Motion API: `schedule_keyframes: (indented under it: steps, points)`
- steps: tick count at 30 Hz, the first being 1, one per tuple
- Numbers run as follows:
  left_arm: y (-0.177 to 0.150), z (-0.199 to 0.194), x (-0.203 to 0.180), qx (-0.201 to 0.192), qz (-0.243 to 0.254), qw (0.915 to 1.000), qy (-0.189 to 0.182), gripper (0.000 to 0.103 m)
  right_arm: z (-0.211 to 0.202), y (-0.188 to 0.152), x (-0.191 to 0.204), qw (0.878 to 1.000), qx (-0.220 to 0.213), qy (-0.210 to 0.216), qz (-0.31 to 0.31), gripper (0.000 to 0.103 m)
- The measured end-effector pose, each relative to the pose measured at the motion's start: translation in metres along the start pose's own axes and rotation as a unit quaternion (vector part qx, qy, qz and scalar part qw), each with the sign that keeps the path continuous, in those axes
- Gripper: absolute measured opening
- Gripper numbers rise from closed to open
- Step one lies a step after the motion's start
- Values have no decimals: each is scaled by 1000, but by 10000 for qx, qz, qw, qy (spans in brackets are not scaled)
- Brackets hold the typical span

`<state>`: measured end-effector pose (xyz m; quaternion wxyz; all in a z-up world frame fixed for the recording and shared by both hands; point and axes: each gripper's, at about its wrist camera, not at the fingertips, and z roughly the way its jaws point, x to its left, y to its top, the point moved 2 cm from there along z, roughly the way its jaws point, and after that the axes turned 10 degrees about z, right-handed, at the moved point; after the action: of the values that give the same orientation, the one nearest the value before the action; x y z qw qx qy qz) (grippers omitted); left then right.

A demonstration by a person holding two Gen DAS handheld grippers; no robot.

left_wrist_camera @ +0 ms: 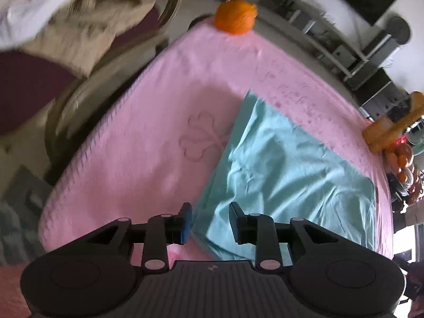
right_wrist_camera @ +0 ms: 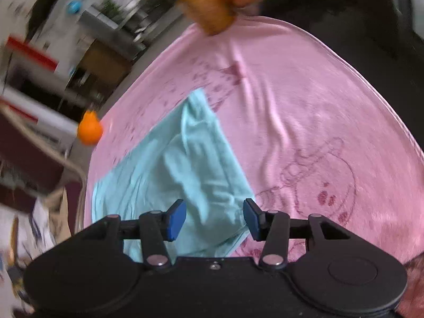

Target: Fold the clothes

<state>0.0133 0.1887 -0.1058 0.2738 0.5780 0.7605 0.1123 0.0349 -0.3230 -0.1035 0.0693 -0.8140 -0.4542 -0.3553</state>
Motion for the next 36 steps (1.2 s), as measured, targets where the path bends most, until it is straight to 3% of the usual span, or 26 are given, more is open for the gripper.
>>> schedule_keyframes:
  steps: [10, 14, 17, 18, 22, 24, 27, 29, 32, 34, 36]
  points:
    - [-6, 13, -10, 203, 330, 9992, 126, 26, 6, 4, -14, 9986, -69, -445, 260, 41]
    - [-8, 12, -14, 163, 509, 9983, 213, 16, 14, 4, -15, 9979, -44, -619, 207, 39]
    - [-10, 7, -20, 40, 739, 9969, 268, 9, 18, 3, -12, 9978, -38, -649, 88, 15]
    - [-11, 4, -24, -46, 853, 9959, 309, 9, 16, 2, -10, 9981, -44, -609, 23, 10]
    - [-7, -16, -34, -593, 1133, 9914, 288, 8, 4, 1, -4, 9996, -125, -251, -1, 6]
    - [-1, -29, -29, -892, 930, 9917, -27, 8, -5, 5, -3, 9996, -208, 82, 167, 6]
    - [9, -42, -12, -1033, 297, 9925, -587, 8, -22, 13, -5, 9952, -373, 696, 570, 5]
    - [10, -41, -6, -895, 130, 9941, -591, 8, -31, 19, -10, 9912, -434, 964, 801, 5]
    - [5, -27, -10, -554, 230, 9976, -343, 8, -40, 21, -15, 9894, -460, 1009, 933, 5]
    - [2, -17, -13, -327, 297, 9989, -177, 8, -38, 20, -17, 9921, -426, 790, 879, 5]
    - [-2, -8, -16, -99, 364, 9993, -11, 8, -26, 16, -17, 9963, -326, 304, 734, 5]
